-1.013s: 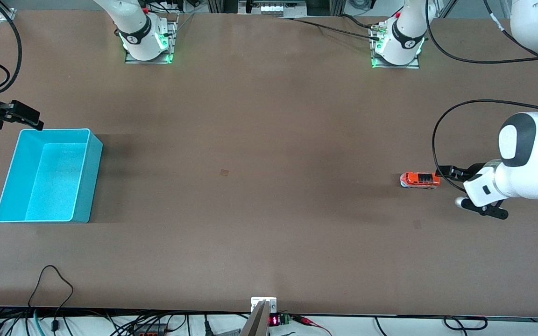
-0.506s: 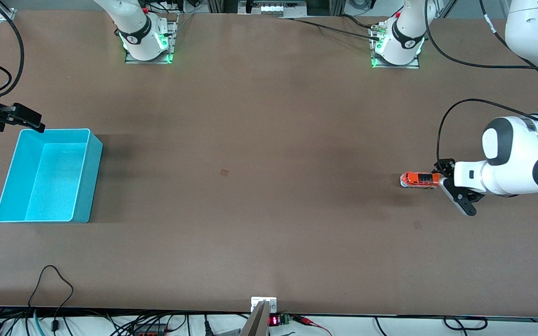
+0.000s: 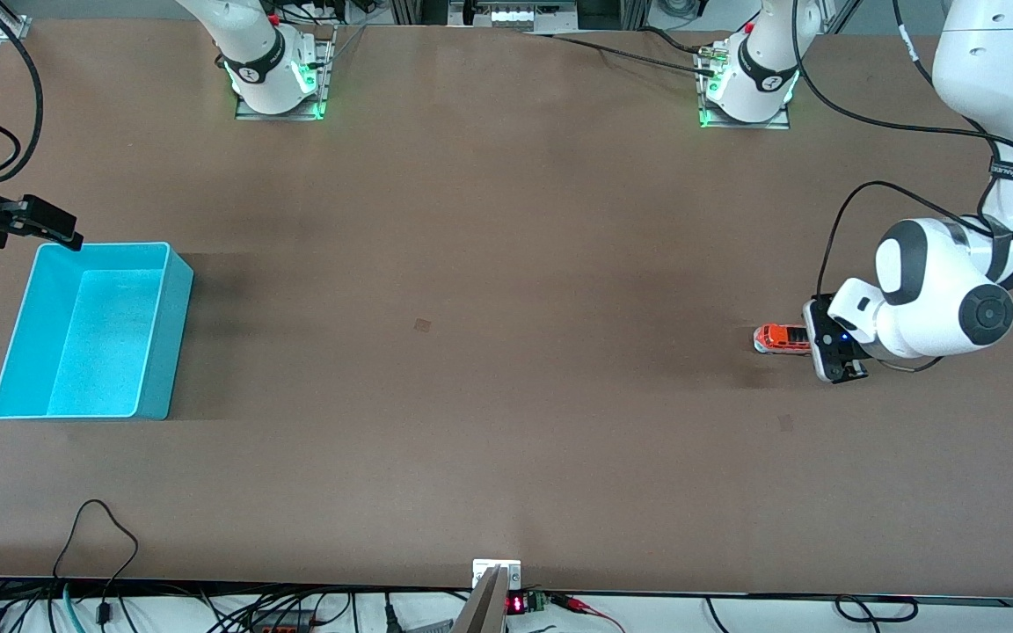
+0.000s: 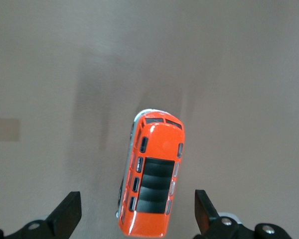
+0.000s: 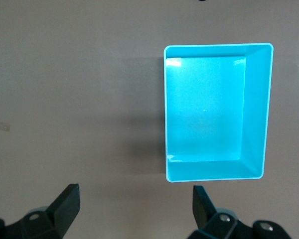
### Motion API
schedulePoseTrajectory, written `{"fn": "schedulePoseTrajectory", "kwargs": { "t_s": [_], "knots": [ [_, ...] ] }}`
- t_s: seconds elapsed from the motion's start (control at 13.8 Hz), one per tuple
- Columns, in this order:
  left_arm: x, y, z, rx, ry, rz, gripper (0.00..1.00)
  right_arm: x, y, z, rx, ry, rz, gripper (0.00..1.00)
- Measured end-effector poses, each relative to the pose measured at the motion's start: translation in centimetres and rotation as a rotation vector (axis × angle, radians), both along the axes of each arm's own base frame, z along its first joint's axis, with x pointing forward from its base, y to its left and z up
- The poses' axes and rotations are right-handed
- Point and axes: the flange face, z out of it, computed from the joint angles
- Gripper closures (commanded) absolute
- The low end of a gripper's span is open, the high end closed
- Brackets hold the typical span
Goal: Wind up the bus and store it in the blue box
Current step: 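Close the left gripper on the orange bus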
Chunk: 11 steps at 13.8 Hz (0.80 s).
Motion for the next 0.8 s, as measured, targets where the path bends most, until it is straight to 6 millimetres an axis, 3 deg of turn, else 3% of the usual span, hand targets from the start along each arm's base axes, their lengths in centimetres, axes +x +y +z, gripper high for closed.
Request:
{"fn": "schedulePoseTrajectory", "kwargs": {
  "t_s": [0.22,0.8],
  "knots": [
    [-1.4,0.3,-2.0,-0.004,-0.035,-0.045,0.0,0.0,-0.1,-0.1,0.0,0.002,-0.002,0.0],
    [-2.8,0.0,-0.9,0.003,-0.141,-0.146,0.0,0.0,-0.1,-0.1,0.0,0.002,-0.002,0.0]
  ]
}}
